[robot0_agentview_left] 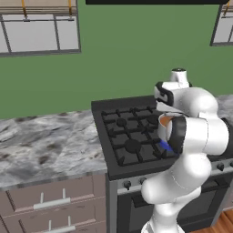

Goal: Pick up the sugar cube(s) and place them in the saucepan with hot chocolate.

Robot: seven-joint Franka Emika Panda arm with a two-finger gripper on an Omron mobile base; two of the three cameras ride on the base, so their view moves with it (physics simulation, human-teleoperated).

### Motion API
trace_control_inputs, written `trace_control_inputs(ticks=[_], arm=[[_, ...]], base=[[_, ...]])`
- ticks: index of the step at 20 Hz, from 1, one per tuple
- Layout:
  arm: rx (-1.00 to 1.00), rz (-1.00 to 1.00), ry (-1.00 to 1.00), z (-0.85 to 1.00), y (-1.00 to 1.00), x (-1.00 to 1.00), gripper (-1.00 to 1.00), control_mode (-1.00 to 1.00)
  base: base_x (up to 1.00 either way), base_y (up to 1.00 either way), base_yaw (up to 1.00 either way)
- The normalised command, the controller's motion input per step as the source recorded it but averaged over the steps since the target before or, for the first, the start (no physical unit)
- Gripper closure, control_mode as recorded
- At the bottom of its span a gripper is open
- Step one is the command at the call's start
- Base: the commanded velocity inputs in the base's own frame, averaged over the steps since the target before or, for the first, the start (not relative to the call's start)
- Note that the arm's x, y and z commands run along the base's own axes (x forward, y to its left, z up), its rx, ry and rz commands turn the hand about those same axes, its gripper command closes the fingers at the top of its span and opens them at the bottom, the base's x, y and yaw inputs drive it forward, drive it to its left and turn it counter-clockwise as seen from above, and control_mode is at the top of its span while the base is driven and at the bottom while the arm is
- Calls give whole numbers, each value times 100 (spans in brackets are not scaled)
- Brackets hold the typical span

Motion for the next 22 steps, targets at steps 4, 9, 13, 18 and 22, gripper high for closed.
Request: trace_control_inputs(ticks=[4,9,13,18,22], arm=[[-4,7,-1,50,60,-22,-100,-100],[0,14,0,40,75,-39,-100,-100],[0,15,0,36,80,-34,-100,-100],[8,13,0,10,75,-21,-100,-100],[11,11,0,0,74,-17,-100,-100]], base=[[0,0,0],[0,0,0],[0,0,0],[0,0,0],[0,0,0]])
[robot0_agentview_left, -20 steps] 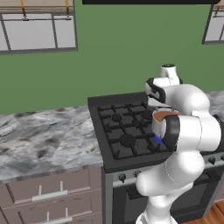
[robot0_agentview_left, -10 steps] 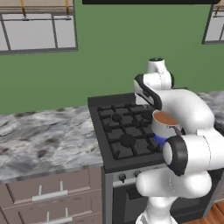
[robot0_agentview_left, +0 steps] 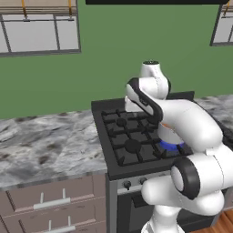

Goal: Pick up the sugar cube(s) and place them in the saucepan with hot chocolate.

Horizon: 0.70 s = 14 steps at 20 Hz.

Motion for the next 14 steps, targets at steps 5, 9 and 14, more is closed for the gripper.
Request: trace_control_inputs(ticks=[5,9,14], arm=[[5,13,0,0,91,-19,-100,-100],[-1,15,1,-9,99,-1,-100,-100],[-7,17,4,-16,98,0,-100,-100]], base=[[0,0,0],[0,0,0],[0,0,0]])
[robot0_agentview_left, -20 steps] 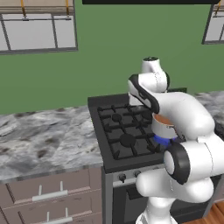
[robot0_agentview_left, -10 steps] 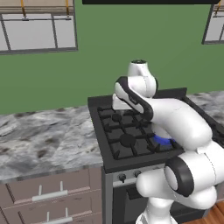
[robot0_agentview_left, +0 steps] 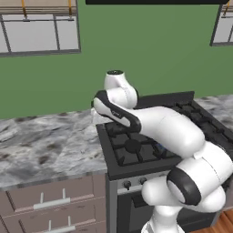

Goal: Pick up the sugar cube(s) and place them in the saucepan with hot chocolate.

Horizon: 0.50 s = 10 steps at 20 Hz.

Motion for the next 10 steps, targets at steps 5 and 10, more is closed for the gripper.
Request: trace_control_inputs(ticks=[5,10], arm=[[-11,11,10,-39,68,21,-100,-100],[-11,3,14,-54,57,25,-100,-100]], base=[[0,0,0],[0,0,0]])
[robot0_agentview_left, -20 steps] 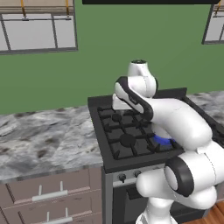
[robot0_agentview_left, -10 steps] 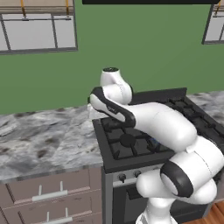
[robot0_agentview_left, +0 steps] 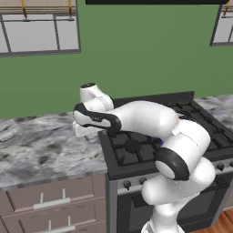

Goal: Pick up the sugar cube(s) and place them in the saucepan with hot chocolate.

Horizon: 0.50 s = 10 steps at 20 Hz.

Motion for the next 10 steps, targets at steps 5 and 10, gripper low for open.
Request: trace_control_inputs(ticks=[5,10], arm=[[-7,1,9,-47,48,17,-100,-100],[-2,1,4,-44,40,11,-100,-100]], base=[[0,0,0],[0,0,0]])
